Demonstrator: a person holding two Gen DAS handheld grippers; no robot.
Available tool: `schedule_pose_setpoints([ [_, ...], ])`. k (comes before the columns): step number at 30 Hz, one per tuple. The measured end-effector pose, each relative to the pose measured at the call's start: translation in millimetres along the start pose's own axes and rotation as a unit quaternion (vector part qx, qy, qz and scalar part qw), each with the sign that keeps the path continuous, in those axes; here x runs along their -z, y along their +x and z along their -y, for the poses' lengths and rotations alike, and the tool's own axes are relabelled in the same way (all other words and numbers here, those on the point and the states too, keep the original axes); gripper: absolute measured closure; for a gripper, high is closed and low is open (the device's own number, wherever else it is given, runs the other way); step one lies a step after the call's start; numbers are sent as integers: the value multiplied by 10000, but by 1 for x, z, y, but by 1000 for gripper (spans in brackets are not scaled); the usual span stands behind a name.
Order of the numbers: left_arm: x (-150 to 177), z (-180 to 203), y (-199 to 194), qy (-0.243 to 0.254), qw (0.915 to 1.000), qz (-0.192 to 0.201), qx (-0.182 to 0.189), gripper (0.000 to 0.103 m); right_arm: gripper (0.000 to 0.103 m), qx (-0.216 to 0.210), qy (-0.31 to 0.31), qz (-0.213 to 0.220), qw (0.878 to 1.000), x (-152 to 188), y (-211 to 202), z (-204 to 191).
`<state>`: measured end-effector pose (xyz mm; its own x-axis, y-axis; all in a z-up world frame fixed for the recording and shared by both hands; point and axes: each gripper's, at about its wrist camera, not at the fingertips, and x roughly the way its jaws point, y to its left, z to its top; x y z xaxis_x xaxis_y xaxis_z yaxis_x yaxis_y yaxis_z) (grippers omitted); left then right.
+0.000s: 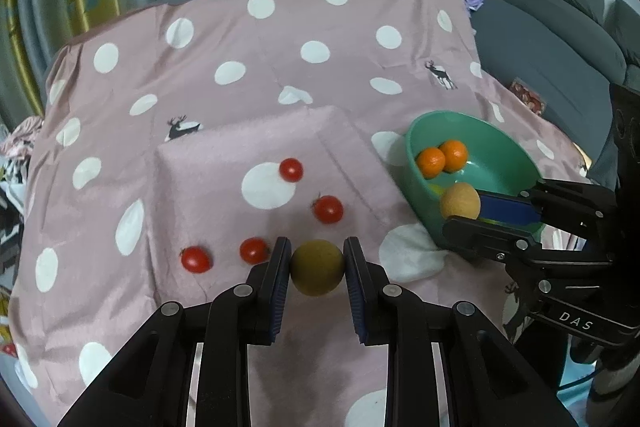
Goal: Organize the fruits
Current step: 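Carry both small yellow fruits over the green bowl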
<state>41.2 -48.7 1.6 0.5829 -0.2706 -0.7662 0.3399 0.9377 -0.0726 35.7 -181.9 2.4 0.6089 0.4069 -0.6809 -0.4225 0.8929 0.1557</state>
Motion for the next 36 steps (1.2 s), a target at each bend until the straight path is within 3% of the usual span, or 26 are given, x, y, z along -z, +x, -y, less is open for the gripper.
schedule_pose_setpoints([
  [14,-24,39,5,412,9990,109,167,76,77,259,307,227,9989,8,-25,32],
  [36,-52,98,35,1039,9937,-41,416,76,77,584,847,371,9940,25,-40,84],
])
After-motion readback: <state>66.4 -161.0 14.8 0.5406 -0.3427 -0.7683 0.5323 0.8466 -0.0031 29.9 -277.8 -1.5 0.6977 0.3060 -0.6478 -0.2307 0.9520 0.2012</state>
